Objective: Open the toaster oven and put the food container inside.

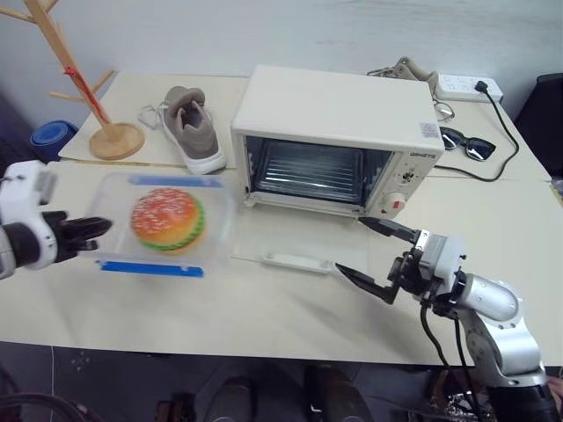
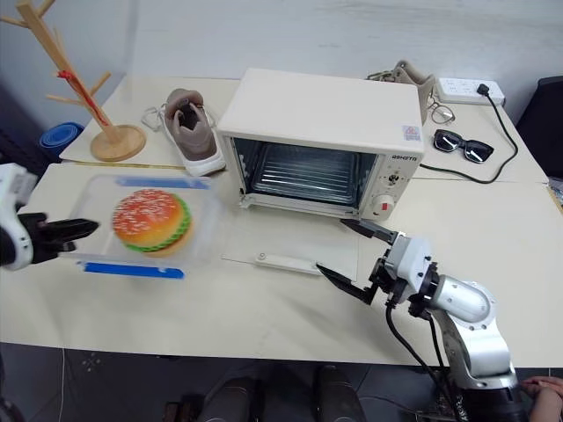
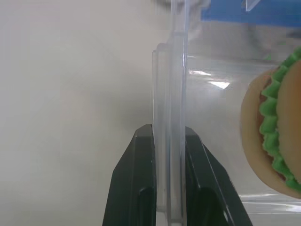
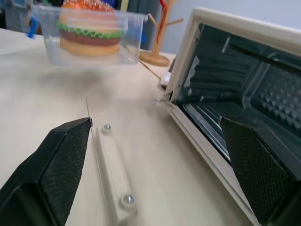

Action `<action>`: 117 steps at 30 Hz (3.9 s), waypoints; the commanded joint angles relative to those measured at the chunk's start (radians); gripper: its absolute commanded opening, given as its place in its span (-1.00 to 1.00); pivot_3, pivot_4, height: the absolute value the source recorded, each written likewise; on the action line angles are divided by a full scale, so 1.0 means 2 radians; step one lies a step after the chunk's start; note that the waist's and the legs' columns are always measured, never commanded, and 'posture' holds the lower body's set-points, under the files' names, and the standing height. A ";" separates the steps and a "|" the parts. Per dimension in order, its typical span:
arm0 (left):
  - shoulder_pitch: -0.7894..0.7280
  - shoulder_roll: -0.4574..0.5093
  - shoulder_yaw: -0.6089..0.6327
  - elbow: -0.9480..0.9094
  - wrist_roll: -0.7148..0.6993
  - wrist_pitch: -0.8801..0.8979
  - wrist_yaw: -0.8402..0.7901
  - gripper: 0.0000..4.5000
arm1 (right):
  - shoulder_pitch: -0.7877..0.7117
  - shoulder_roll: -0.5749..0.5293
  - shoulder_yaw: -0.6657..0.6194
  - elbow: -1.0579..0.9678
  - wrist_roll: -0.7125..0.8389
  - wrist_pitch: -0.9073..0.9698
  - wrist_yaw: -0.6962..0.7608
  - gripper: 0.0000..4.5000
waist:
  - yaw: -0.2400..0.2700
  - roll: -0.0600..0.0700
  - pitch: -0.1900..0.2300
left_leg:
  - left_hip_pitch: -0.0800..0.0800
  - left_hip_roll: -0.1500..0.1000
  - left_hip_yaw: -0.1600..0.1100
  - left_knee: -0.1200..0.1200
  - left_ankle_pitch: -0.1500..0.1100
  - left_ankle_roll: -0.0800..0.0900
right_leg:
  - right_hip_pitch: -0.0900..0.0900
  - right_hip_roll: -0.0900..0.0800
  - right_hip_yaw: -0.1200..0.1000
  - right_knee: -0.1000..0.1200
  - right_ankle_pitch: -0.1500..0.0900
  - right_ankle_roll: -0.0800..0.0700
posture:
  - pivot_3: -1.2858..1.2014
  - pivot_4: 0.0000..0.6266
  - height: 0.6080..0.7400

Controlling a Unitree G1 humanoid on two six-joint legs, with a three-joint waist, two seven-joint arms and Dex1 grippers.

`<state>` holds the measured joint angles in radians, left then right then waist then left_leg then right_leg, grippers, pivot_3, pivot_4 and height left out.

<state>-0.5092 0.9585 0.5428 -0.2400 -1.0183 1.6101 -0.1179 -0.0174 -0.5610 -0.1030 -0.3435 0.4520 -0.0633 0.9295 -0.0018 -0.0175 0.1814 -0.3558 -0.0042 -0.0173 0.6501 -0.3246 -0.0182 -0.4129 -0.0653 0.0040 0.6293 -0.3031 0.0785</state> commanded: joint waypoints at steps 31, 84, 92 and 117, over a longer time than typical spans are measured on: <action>-0.080 -0.113 -0.130 0.024 0.118 -0.197 -0.193 0.32 | 0.108 -0.081 -0.059 -0.137 0.086 0.134 -0.036 0.60 | -0.008 0.000 0.000 | 0.001 0.001 0.001 0.000 0.002 -0.003 | 0.000 0.002 0.001 0.001 0.000 0.000 | 0.03 -0.52 1.00; 0.112 -0.098 -0.152 0.091 0.238 -0.683 -0.541 0.26 | -0.088 -0.107 -0.051 0.187 -0.023 0.030 0.090 -1.00 | -0.001 0.000 0.001 | -0.009 0.000 0.002 0.007 0.000 0.003 | -0.006 0.001 0.001 0.000 0.002 0.003 | 0.03 -0.52 1.00; 0.208 -0.054 -0.095 0.040 0.196 -0.672 -0.584 0.98 | -0.071 -0.085 -0.019 0.332 -0.065 -0.089 0.147 -1.00 | -0.002 0.002 0.001 | 0.000 0.001 0.002 0.005 -0.003 0.007 | 0.003 0.000 0.001 -0.001 0.001 0.002 | 0.03 -0.52 1.00; 0.257 -0.105 -0.044 0.018 0.220 -0.695 -0.441 1.00 | -0.189 0.012 -0.051 0.170 0.069 0.035 0.047 -0.83 | -0.003 0.002 0.001 | -0.001 0.001 0.002 0.005 -0.004 0.006 | 0.001 0.001 0.001 -0.001 0.001 0.001 | 0.03 -0.52 1.00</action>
<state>-0.0166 0.7298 0.4535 -0.2219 -0.6214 0.2826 -0.9640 -0.3928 -0.5069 -0.2002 0.0144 0.6047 0.0414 0.9683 -0.0077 -0.0128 0.1844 -0.3577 -0.0021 -0.0137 0.6598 -0.3319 -0.0065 -0.4105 -0.0639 0.0059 0.6263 -0.3008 0.0813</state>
